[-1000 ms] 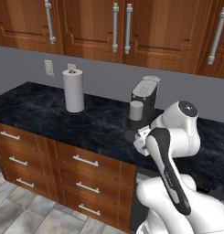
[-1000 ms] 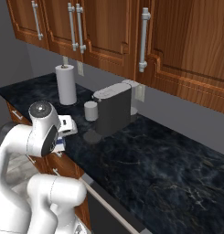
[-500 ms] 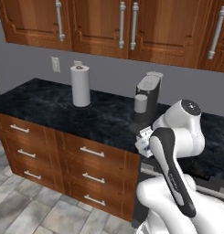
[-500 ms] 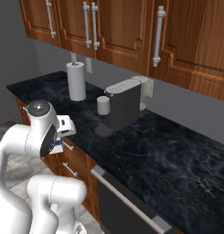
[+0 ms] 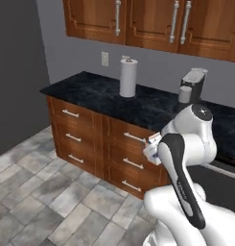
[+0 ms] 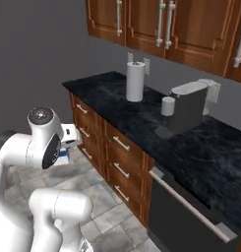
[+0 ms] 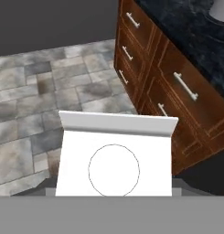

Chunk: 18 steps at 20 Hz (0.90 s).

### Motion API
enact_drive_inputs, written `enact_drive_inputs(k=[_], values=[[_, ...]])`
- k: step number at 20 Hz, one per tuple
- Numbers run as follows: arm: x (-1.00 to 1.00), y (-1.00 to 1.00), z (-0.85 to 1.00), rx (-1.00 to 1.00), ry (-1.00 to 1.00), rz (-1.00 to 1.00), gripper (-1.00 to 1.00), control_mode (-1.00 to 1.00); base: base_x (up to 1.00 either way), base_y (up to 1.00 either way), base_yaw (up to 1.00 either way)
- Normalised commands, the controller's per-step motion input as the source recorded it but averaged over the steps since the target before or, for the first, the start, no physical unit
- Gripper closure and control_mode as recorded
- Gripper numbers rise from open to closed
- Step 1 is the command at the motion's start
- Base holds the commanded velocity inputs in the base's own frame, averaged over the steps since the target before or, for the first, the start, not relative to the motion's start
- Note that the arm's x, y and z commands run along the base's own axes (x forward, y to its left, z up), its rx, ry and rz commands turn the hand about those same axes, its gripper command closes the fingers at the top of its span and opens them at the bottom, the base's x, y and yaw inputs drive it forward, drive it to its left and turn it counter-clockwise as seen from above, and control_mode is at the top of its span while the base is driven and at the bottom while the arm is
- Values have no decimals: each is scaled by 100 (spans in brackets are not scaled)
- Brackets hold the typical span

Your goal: Move the drinks to the dining counter.

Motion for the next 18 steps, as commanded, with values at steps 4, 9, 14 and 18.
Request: enact_drive_inputs(k=[4,9,14,18], values=[[0,0,0,0,0,0,100,100,21,45,74],[0,0,0,0,0,0,100,100,0,7,100],[0,0,0,0,0,0,100,100,0,0,100],[0,0,0,0,0,0,100,100,5,0,100]])
